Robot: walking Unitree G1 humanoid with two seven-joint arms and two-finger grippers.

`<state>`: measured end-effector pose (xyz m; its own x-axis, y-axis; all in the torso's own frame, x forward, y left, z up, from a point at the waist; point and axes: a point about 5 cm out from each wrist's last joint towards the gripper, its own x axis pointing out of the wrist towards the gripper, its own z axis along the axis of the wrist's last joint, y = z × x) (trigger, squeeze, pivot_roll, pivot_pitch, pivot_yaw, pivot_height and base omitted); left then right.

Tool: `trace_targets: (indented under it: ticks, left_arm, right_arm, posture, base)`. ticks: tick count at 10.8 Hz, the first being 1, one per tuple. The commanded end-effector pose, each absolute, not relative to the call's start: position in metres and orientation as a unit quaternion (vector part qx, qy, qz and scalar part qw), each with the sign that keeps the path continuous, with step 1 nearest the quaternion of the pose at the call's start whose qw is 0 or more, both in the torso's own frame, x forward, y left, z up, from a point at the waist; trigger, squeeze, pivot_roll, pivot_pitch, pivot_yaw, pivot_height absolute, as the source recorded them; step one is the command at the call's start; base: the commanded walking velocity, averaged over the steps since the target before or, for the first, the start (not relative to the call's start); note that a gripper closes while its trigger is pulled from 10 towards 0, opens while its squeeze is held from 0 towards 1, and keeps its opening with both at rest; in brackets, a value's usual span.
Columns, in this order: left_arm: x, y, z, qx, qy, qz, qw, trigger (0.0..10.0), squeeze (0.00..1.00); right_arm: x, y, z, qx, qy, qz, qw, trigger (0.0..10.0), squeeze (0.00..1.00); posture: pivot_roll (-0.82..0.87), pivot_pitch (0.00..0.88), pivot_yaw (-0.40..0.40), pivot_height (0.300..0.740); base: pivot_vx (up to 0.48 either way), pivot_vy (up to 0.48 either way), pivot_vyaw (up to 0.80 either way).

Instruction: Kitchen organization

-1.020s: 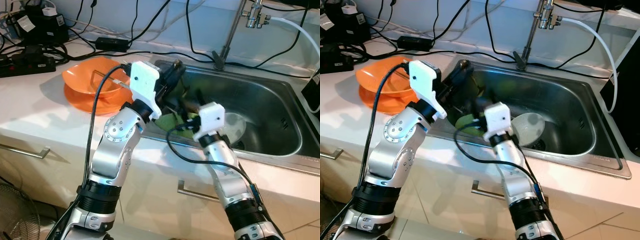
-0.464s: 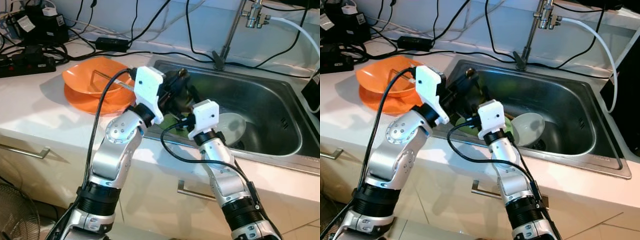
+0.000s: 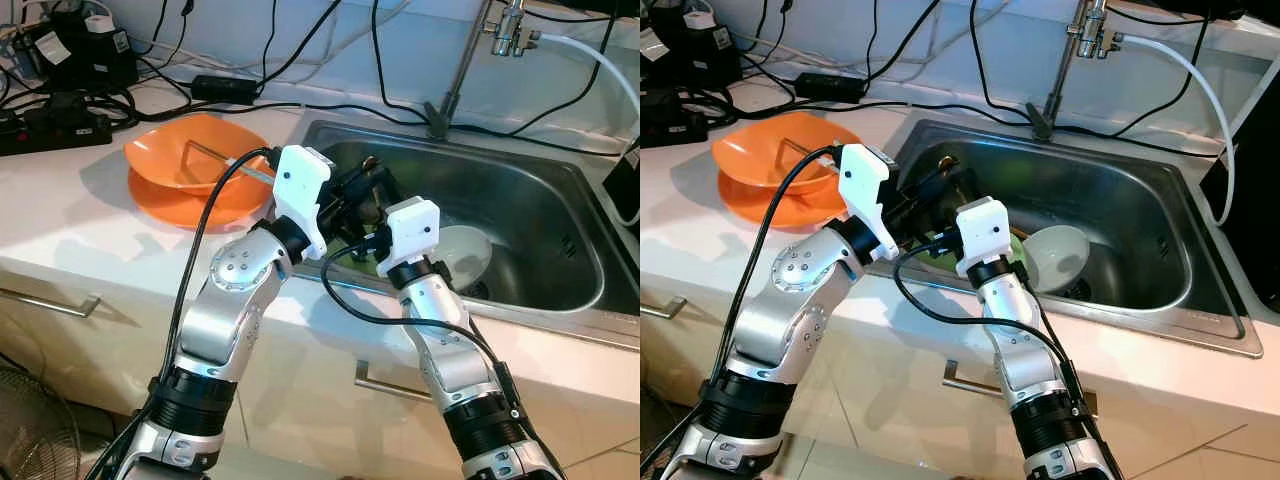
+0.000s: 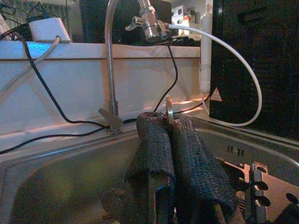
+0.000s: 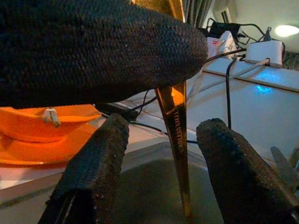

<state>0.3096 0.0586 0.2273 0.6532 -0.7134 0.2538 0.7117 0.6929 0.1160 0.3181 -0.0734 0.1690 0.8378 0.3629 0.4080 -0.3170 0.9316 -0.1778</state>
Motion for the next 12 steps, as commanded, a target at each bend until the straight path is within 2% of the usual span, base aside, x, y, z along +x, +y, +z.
trace_targets:
  ticks: [1, 12]
  left_arm:
    - [0.303, 0.049, 0.234, 0.008, -0.153, -0.421, 0.894, 10.0, 0.0]
    - [0.301, 0.046, 0.24, -0.007, -0.161, -0.429, 0.889, 10.0, 0.0]
  right_arm:
    - [0.322, -0.075, 0.172, -0.058, -0.222, 0.171, 0.958, 0.0, 0.0]
    - [0.324, -0.077, 0.162, -0.066, -0.196, 0.169, 0.964, 0.0, 0.0]
  posture:
    - [0.23, 0.026, -0.05, 0.74]
    - [0.23, 0.024, -0.054, 0.74]
  base:
    - [0.0, 0.0, 0.0]
    - [0.0, 0.0, 0.0]
